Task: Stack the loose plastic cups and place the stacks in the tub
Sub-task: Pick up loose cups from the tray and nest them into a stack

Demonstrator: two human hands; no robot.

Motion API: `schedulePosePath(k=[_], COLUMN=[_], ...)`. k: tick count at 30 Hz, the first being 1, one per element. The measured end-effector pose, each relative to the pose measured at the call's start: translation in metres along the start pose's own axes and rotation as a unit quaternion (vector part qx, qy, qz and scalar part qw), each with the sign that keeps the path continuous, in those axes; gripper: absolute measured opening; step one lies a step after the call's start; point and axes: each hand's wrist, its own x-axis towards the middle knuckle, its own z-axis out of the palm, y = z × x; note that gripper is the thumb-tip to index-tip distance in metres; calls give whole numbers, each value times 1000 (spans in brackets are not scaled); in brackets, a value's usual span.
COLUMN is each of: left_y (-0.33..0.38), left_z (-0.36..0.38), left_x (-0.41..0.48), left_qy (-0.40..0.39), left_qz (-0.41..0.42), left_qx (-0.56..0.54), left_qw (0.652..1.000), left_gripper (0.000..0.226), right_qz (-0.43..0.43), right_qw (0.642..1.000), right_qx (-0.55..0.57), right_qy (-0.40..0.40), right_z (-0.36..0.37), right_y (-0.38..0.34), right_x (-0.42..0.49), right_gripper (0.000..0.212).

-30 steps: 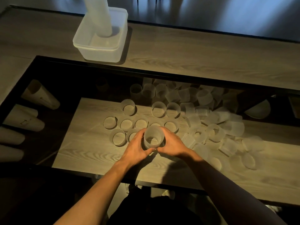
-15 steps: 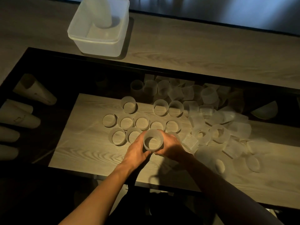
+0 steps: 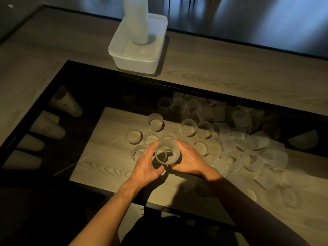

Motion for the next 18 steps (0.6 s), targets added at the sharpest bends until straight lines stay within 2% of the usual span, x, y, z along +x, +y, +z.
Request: schedulePosePath(k=[5,12,18], left_y=[-10,-28,-33], left_z=[-17,-15,-18], left_x=[-3,3,11], left_qy=[8,-11,-18], left_qz=[-23,-63,-84], left_qx=[1,-12,9], left_qw=[1000,998,996], left_gripper=[88,80,85], right_qz=[2,34,48], right_qw=[1000,998,992], right_qx=[4,48,115], right_qy=[-14,-20,-29], right_z=[9,31,37], right_y=[-15,-6,-1], right_x=[16,28,39], right_gripper=[90,92,89])
